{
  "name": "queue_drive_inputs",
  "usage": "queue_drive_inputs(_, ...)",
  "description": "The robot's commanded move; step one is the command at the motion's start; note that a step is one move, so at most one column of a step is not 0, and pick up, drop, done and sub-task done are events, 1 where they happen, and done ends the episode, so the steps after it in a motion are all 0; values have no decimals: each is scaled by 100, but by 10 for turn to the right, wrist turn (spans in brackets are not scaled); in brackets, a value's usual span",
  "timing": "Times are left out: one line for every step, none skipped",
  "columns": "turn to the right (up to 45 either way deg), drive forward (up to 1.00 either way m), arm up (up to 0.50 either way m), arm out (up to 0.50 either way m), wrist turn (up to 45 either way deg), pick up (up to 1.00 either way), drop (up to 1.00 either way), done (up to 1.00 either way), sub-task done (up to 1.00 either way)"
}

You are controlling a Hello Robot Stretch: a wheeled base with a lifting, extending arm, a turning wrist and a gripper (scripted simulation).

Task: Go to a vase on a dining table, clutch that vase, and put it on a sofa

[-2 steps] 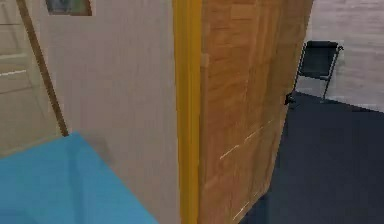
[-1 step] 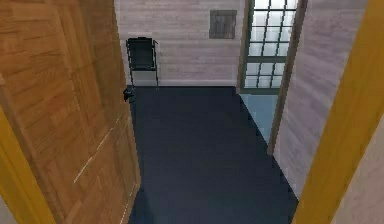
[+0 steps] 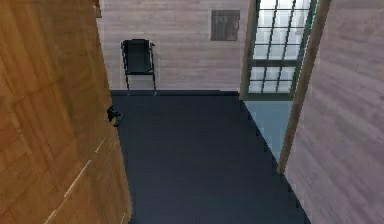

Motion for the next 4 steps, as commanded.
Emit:
queue_drive_inputs(0,30,0,0,0,0,0,0,0)
queue_drive_inputs(90,0,0,0,0,0,0,0,0)
queue_drive_inputs(0,100,0,0,0,0,0,0,0)
queue_drive_inputs(60,0,0,0,0,0,0,0,0)
